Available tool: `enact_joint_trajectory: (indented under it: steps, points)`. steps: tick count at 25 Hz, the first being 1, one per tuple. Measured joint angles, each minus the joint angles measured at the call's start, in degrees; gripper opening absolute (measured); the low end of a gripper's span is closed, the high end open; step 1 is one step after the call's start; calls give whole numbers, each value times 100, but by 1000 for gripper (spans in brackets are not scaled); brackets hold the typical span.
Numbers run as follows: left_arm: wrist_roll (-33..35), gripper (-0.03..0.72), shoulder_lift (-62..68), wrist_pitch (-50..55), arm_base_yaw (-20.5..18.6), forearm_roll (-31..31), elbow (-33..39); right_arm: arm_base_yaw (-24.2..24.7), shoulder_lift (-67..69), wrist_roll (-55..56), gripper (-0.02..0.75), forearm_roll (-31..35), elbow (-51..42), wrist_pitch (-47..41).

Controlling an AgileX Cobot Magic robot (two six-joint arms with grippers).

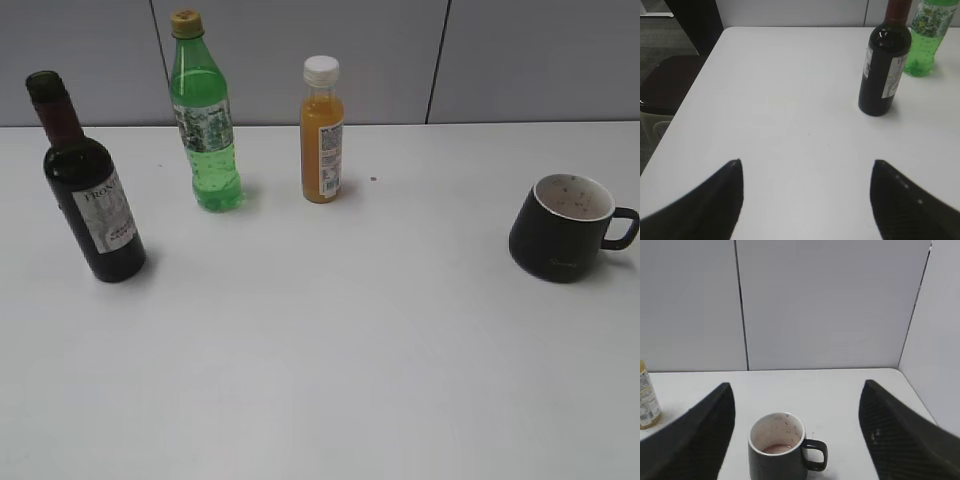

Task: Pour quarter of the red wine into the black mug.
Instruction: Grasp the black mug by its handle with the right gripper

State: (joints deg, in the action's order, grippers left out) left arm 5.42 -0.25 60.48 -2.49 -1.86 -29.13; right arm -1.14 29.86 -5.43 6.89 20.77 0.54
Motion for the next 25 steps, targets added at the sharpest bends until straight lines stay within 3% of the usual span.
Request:
enact_joint_trajectory:
  steps: [6, 17, 25]
  points:
    - [0, 589, 0, 0, 0, 0, 0, 0, 851, 54, 591, -32, -813, 1618]
    - [0, 589, 0, 0, 0, -2, 0, 0, 2963, 758, 630, -935, -1552, 4650]
    - [0, 589, 0, 0, 0, 4, 0, 0, 4365, 711, 630, -592, -1895, 6465]
